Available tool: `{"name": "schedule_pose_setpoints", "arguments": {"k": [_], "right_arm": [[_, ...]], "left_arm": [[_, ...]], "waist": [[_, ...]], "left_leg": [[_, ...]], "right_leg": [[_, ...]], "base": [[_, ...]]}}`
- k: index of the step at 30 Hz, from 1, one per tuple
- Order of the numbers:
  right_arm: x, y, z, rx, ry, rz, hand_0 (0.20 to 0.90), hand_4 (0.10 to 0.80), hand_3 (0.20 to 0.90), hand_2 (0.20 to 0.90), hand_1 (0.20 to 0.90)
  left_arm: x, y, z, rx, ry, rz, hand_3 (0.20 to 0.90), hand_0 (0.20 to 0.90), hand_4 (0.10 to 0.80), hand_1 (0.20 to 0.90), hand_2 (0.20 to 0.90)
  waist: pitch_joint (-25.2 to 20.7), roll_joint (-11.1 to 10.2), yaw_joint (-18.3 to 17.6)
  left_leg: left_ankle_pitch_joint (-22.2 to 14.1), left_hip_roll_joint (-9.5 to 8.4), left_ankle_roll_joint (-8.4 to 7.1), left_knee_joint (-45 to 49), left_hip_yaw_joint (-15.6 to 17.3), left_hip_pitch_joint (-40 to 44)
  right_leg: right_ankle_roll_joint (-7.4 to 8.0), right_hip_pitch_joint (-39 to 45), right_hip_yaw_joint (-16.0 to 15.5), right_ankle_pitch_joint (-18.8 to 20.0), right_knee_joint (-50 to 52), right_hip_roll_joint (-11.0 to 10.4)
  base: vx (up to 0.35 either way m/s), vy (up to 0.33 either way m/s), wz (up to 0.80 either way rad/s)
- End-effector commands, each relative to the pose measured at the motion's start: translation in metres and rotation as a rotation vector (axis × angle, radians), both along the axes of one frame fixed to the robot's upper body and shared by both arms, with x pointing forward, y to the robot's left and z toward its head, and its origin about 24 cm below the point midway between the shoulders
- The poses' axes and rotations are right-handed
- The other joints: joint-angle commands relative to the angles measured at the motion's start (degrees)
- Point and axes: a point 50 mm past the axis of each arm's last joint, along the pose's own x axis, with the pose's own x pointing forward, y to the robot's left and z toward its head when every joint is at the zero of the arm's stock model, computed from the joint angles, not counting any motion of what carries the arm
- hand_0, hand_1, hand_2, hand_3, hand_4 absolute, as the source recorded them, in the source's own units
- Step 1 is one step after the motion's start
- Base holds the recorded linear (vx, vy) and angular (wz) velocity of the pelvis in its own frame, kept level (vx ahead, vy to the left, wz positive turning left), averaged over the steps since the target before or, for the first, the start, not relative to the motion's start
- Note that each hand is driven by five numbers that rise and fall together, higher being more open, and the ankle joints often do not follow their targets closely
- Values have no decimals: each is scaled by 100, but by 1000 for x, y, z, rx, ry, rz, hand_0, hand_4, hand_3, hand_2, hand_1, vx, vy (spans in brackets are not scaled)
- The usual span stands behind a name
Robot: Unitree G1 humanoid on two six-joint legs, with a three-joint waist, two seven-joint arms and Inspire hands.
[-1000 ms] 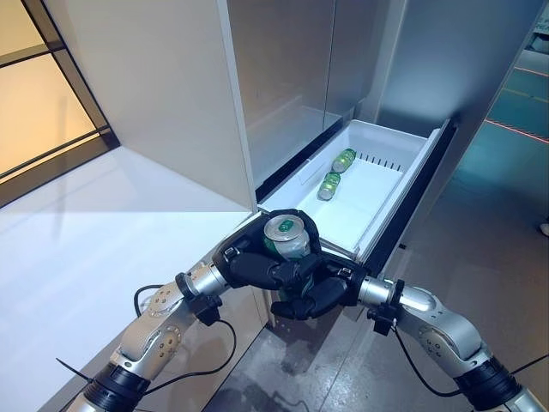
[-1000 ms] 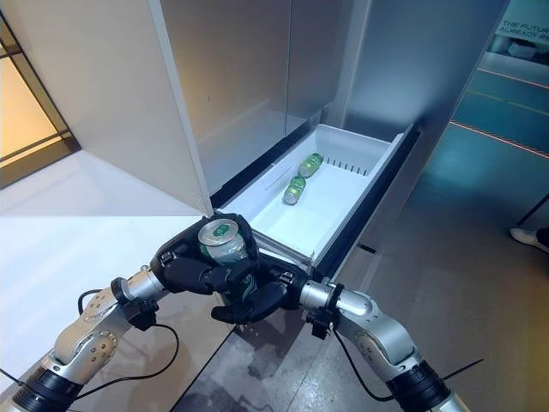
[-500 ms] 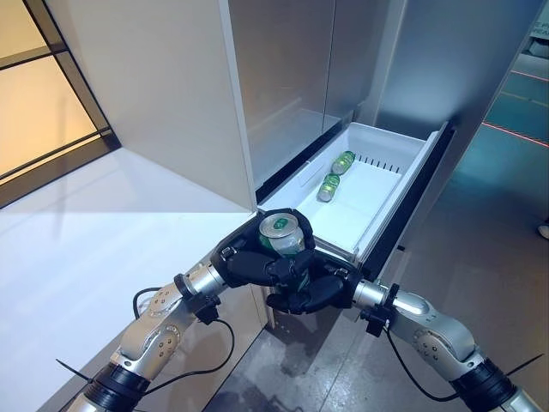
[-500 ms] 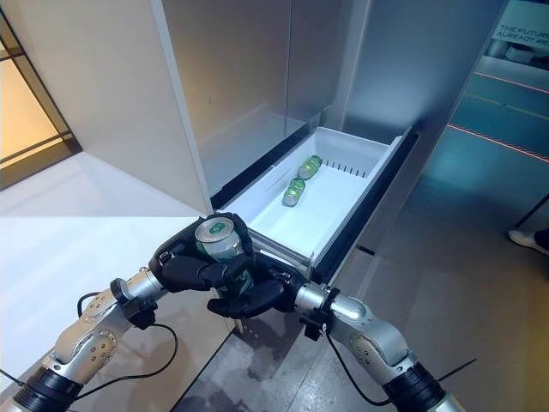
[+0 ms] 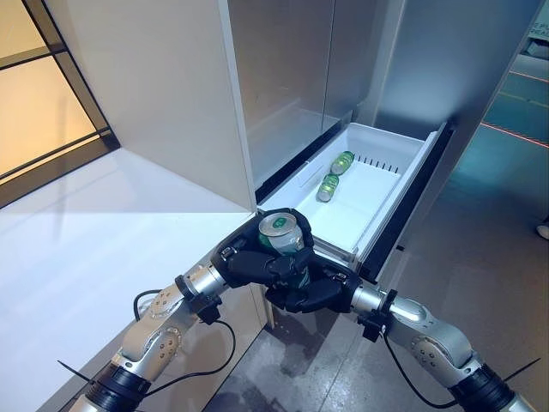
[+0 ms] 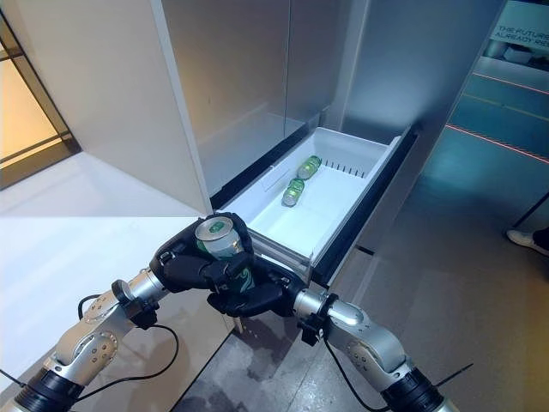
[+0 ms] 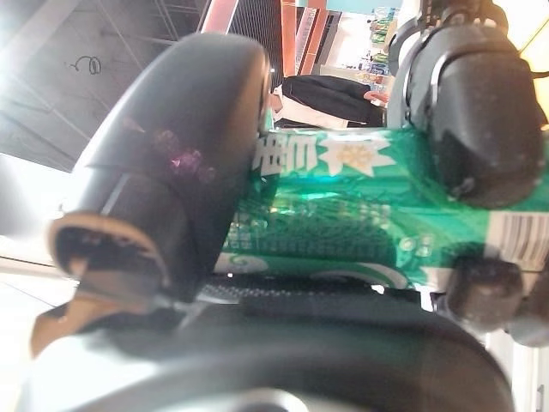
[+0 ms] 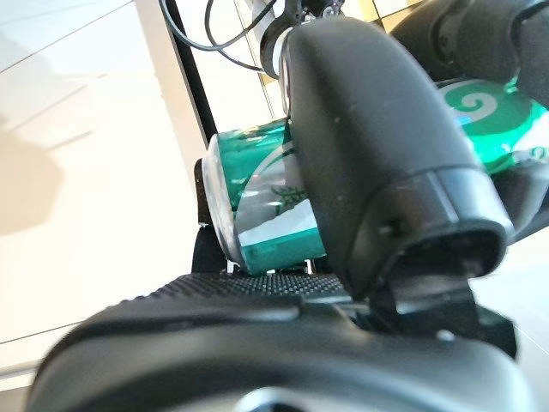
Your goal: Put drinks into fridge and close the fridge
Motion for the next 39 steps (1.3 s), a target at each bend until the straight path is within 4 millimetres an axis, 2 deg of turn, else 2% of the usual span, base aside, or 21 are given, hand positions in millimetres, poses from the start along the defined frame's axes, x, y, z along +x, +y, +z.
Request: {"name": "schedule_pose_setpoints", "arguments": {"k": [1,2,3,7,9,12,14,17,18,22,24,25,27,32,35,37,39], "right_arm": [[17,27,68,187,-296,11,300,100,200,300,300],[18,26,70,177,-307,6,300,100,200,300,300],[21,23,73,154,-328,-3,300,100,200,300,300],[27,15,83,106,-387,-35,300,100,200,300,300],[32,8,95,68,-453,-71,300,100,200,300,300],[38,0,109,31,-524,-121,300,100,200,300,300],[44,-9,124,-20,-593,-185,300,100,200,300,300],[52,-15,136,-75,-657,-248,300,100,200,300,300],[58,-20,147,-124,-715,-307,300,100,200,300,300],[69,-31,164,-189,-797,-420,300,100,200,300,300],[82,-43,180,-216,-835,-532,300,100,200,300,300],[82,-44,181,-217,-838,-536,300,100,200,300,300],[92,-56,197,-239,-876,-641,300,100,200,300,300],[106,-76,221,-259,-915,-798,300,100,200,300,300],[114,-95,236,-276,-923,-911,300,100,200,300,300],[117,-100,240,-281,-921,-940,300,100,200,300,300],[121,-110,245,-300,-911,-993,300,100,200,300,300]], "left_arm": [[-9,-54,67,-257,-326,-254,433,500,333,500,500],[-8,-54,67,-251,-329,-245,532,585,432,585,585],[-7,-53,68,-244,-337,-233,900,900,800,900,900],[-5,-47,72,-240,-362,-188,900,900,800,900,900],[-3,-41,77,-241,-401,-124,900,900,800,900,900],[-1,-31,86,-226,-494,-2,900,900,800,900,900],[-2,-21,98,-191,-616,116,900,900,800,900,900],[-3,-14,107,-171,-702,194,900,900,800,900,900],[-3,-10,115,-170,-753,241,900,900,800,900,900],[-1,-4,125,-189,-803,318,900,900,800,900,900],[5,0,130,-194,-798,366,900,900,800,900,900],[5,0,130,-194,-798,368,900,900,800,900,900],[13,1,129,-172,-760,396,900,900,800,900,900],[29,-2,117,-121,-640,400,900,900,800,900,900],[39,-7,98,-88,-498,338,900,900,800,900,900],[40,-10,91,-78,-447,308,900,900,800,900,900],[41,-19,73,-85,-321,206,900,900,800,900,900]], "waist": [[-276,-26,6],[-276,-26,7],[-278,-29,9],[-278,-47,19],[-277,-69,32],[-285,-99,58],[-294,-127,91],[-297,-147,128],[-309,-164,163],[-319,-188,200],[-337,-216,245],[-332,-214,244],[-347,-235,283],[-347,-251,356],[-341,-260,432],[-333,-259,459],[-317,-256,516]], "left_leg": [[-310,-314,81,38,-155,-50],[-309,-312,78,38,-154,-52],[-307,-312,79,33,-156,-53],[-313,-310,77,31,-166,-46],[-317,-308,72,33,-182,-42],[-278,-308,67,44,-193,-96],[-276,-308,63,43,-224,-108],[-271,-311,54,38,-266,-119],[-265,-315,48,23,-306,-129],[-261,-325,38,5,-365,-132],[-264,-331,25,12,-406,-135],[-264,-331,25,13,-407,-135],[-261,-332,14,16,-433,-138],[-263,-333,-5,24,-478,-130],[-270,-340,-15,42,-523,-121],[-269,-343,-17,47,-540,-121],[-265,-348,-23,65,-573,-127]], "right_leg": [[128,-120,-340,-328,250,243],[130,-121,-340,-326,250,242],[129,-119,-344,-324,245,243],[128,-105,-354,-333,245,243],[128,-95,-370,-337,246,241],[117,-142,-381,-304,259,237],[109,-141,-400,-309,260,235],[103,-132,-418,-318,260,234],[97,-123,-430,-323,248,235],[87,-123,-450,-334,257,241],[79,-119,-464,-346,270,245],[79,-118,-465,-348,272,245],[76,-110,-490,-357,276,245],[70,-78,-539,-373,281,243],[69,-46,-585,-382,280,233],[68,-39,-605,-383,281,228],[65,-25,-641,-384,284,216]], "base": [[0,0,0],[0,0,0],[0,0,0],[0,0,0],[0,0,0],[0,0,0],[0,0,0],[0,0,0],[0,0,0],[0,0,0],[17,7,4],[24,11,8],[28,15,16],[36,16,8],[54,19,6],[45,15,16],[78,28,11]]}}
